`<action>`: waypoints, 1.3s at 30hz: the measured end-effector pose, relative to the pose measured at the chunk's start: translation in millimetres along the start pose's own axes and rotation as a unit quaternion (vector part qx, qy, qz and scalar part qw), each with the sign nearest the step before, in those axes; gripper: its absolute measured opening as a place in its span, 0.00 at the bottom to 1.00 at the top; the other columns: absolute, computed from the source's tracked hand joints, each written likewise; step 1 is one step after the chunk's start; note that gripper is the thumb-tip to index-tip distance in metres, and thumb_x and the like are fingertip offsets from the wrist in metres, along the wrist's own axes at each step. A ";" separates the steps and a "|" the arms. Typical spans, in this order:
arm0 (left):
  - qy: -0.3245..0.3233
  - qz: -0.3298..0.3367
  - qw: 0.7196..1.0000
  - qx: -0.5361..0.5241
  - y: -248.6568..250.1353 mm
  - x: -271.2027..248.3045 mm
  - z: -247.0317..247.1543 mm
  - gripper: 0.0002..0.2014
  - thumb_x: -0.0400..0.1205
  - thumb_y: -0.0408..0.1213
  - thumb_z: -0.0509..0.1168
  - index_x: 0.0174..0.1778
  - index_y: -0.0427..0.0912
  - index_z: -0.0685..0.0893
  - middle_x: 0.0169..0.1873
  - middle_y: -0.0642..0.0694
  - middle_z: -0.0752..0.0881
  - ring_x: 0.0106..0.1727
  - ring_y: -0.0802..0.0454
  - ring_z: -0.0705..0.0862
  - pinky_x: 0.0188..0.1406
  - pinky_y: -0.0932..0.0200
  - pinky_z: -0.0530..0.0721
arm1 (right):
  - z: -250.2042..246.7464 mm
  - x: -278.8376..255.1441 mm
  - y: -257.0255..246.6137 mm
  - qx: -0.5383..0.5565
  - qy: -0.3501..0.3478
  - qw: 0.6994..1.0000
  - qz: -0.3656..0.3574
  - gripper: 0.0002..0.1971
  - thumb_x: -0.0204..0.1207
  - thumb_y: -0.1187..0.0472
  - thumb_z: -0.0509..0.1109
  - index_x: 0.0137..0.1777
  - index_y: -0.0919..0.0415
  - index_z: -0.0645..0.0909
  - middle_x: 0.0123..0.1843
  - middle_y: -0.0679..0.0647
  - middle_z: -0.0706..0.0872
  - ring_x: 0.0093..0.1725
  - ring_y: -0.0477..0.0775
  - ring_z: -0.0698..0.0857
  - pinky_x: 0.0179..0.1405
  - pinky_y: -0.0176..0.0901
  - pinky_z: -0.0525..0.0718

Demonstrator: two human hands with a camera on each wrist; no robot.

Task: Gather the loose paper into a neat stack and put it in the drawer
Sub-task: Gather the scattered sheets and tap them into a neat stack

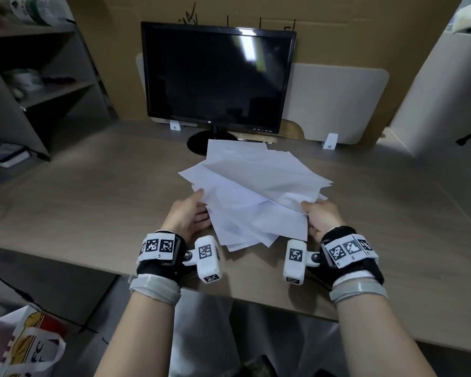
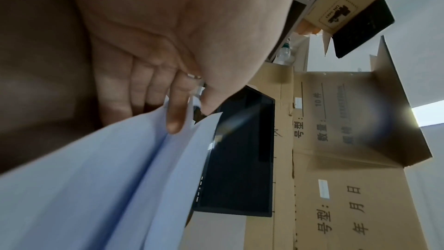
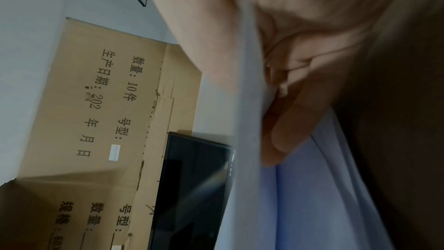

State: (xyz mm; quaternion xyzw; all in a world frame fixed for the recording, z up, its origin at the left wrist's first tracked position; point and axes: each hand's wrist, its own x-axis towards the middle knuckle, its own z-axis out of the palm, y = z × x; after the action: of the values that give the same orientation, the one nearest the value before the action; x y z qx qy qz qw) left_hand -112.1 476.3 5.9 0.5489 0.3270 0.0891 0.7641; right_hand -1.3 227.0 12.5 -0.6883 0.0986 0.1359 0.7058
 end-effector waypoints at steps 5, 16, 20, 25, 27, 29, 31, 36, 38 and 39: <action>-0.029 -0.012 0.999 0.018 6.6 1.3 -2.0 0.26 0.82 0.56 0.67 0.66 0.37 0.86 0.56 0.37 0.92 0.54 0.38 0.93 0.50 0.47 0.91 | -1.1 0.3 -2.3 0.011 -0.011 1.000 -0.001 0.07 0.83 0.69 0.65 0.56 0.63 0.83 0.47 0.58 0.89 0.40 0.57 0.88 0.25 0.43 0.89; 0.061 0.023 0.998 -0.002 -3.9 -5.8 5.2 0.14 0.82 0.38 0.71 0.61 0.36 0.86 0.55 0.35 0.92 0.54 0.33 0.92 0.55 0.29 0.90 | 6.3 -2.8 -0.8 0.016 0.061 0.998 -0.021 0.07 0.84 0.67 0.60 0.49 0.63 0.80 0.46 0.63 0.91 0.32 0.59 0.91 0.18 0.37 0.80; 0.060 0.032 0.998 0.008 -4.1 -9.7 11.2 0.14 0.81 0.36 0.72 0.62 0.36 0.86 0.54 0.37 0.93 0.54 0.35 0.93 0.58 0.33 0.90 | 9.4 -11.2 -8.7 0.072 0.055 0.996 -0.023 0.03 0.85 0.66 0.59 0.50 0.63 0.73 0.42 0.62 0.90 0.23 0.52 0.89 0.18 0.36 0.77; -0.043 0.019 0.994 0.104 -0.7 -22.7 17.7 0.14 0.78 0.33 0.75 0.59 0.33 0.88 0.53 0.35 0.93 0.53 0.36 0.93 0.55 0.41 0.90 | 46.2 -29.9 -8.6 0.024 -0.087 0.996 0.020 0.10 0.83 0.62 0.66 0.59 0.67 0.80 0.42 0.60 0.94 0.27 0.52 0.89 0.16 0.32 0.72; -0.066 0.022 0.990 0.126 -0.3 -23.6 15.3 0.13 0.79 0.32 0.75 0.59 0.33 0.89 0.53 0.36 0.93 0.51 0.40 0.93 0.56 0.45 0.91 | 59.7 -36.3 -7.2 -0.012 -0.130 0.991 0.019 0.12 0.83 0.59 0.67 0.60 0.66 0.82 0.44 0.60 0.94 0.29 0.51 0.88 0.18 0.33 0.72; -0.077 0.024 0.988 0.135 1.2 -22.1 10.9 0.16 0.79 0.41 0.77 0.60 0.39 0.90 0.53 0.41 0.94 0.54 0.41 0.93 0.57 0.47 0.90 | 66.8 -42.3 -8.6 -0.076 -0.208 0.975 0.019 0.16 0.84 0.51 0.68 0.59 0.63 0.85 0.48 0.57 0.94 0.29 0.49 0.87 0.21 0.33 0.69; -0.056 -0.004 0.992 0.115 4.7 -20.0 7.8 0.27 0.73 0.60 0.76 0.61 0.45 0.90 0.54 0.44 0.93 0.56 0.40 0.92 0.58 0.46 0.89 | 66.1 -43.7 -11.7 -0.143 -0.274 0.951 0.025 0.23 0.82 0.41 0.66 0.58 0.61 0.88 0.50 0.55 0.94 0.27 0.49 0.83 0.21 0.34 0.64; -0.016 -0.035 0.997 0.070 14.1 -17.6 11.7 0.33 0.79 0.69 0.63 0.62 0.42 0.87 0.50 0.43 0.93 0.50 0.44 0.92 0.42 0.53 0.88 | 41.3 -28.6 -13.1 -0.153 -0.145 0.976 0.049 0.28 0.81 0.39 0.65 0.45 0.67 0.90 0.39 0.57 0.93 0.19 0.48 0.69 0.11 0.32 0.59; -0.004 -0.018 0.997 0.074 14.8 -17.5 15.3 0.31 0.79 0.69 0.65 0.58 0.42 0.86 0.45 0.46 0.92 0.45 0.47 0.91 0.38 0.55 0.86 | 29.0 -18.2 -11.7 -0.126 -0.035 0.991 0.015 0.20 0.80 0.46 0.69 0.39 0.64 0.87 0.32 0.54 0.88 0.18 0.48 0.68 0.13 0.32 0.58; 0.004 -0.007 0.997 0.077 14.4 -16.6 15.9 0.29 0.81 0.68 0.65 0.56 0.42 0.84 0.43 0.49 0.89 0.44 0.49 0.90 0.38 0.55 0.84 | 25.4 -14.0 -11.3 -0.118 -0.002 0.993 -0.006 0.16 0.79 0.49 0.71 0.39 0.63 0.84 0.34 0.55 0.87 0.18 0.49 0.70 0.15 0.33 0.60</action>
State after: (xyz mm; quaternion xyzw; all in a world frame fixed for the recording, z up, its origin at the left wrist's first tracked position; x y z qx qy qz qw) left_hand -112.2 461.1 28.4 0.6034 0.3396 0.0600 0.7190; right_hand -11.9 251.3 28.6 -0.7669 0.0763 0.1433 0.6209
